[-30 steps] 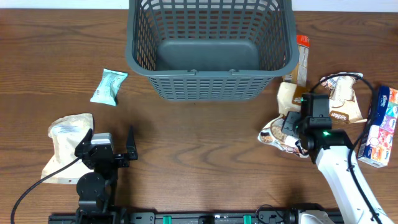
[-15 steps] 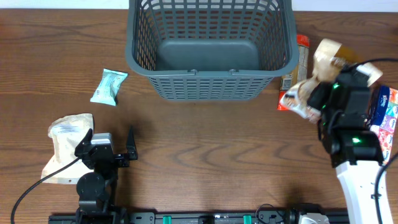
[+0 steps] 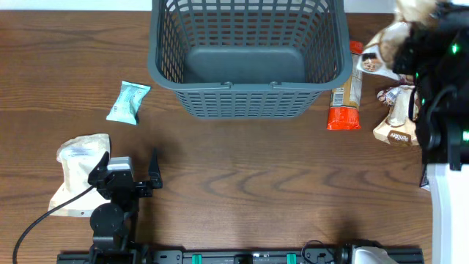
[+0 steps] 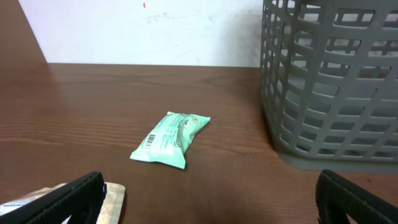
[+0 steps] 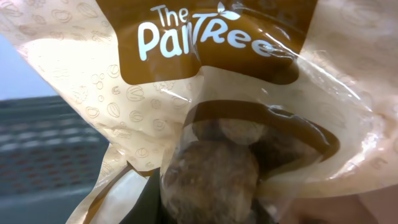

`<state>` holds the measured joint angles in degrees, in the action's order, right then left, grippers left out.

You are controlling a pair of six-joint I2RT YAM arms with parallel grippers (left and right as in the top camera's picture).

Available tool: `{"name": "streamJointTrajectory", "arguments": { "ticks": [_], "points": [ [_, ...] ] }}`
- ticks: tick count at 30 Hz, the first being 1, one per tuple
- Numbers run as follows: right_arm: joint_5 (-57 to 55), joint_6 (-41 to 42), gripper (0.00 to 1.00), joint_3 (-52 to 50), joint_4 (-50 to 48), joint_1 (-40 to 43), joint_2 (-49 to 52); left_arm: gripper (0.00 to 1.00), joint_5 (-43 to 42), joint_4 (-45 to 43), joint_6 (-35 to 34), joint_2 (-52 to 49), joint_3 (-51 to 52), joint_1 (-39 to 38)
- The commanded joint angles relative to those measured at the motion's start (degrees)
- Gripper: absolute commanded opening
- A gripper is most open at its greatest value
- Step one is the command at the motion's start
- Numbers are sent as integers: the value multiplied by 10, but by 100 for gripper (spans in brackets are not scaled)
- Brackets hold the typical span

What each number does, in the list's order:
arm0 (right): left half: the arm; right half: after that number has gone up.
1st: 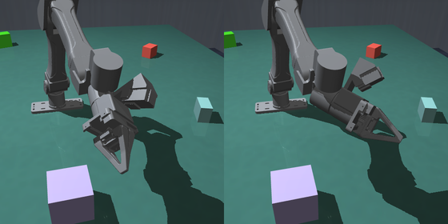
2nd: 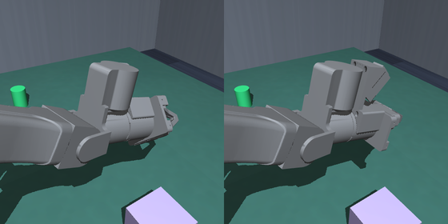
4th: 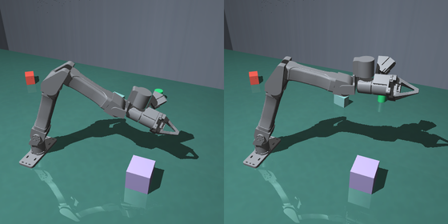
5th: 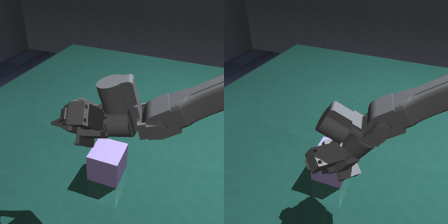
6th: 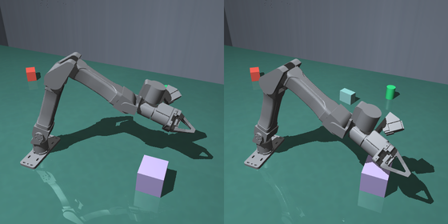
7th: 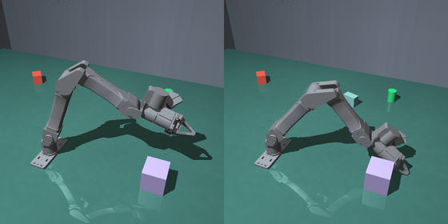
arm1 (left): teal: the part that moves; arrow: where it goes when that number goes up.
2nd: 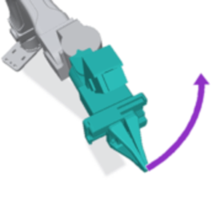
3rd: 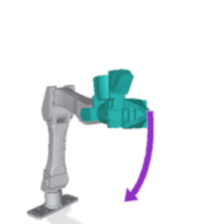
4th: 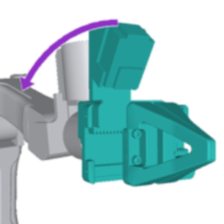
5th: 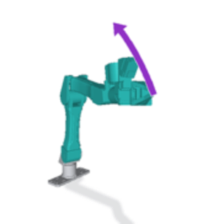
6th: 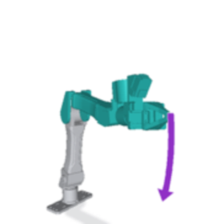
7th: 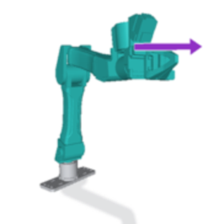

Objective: Pack container
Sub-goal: 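Lift the Pantree pouch with the right gripper toward the basket, then lower the pouch into the grey basket and open the right gripper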

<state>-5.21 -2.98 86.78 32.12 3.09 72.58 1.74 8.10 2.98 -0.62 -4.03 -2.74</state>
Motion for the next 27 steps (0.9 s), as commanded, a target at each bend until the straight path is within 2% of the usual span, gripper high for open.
{"name": "streamJointTrajectory", "arguments": {
  "ticks": [1,5,18,27],
  "points": [
    [182,-129,1,47,17,-5,48,99,5,3,-3,4,17,-2],
    [257,-229,1,91,52,-28,99,99,5,3,-3,4,17,-2],
    [247,-352,1,232,85,-117,240,99,5,3,-3,4,17,-2],
    [247,-476,1,260,86,-181,318,99,5,4,-3,4,17,-2]
  ]
}}
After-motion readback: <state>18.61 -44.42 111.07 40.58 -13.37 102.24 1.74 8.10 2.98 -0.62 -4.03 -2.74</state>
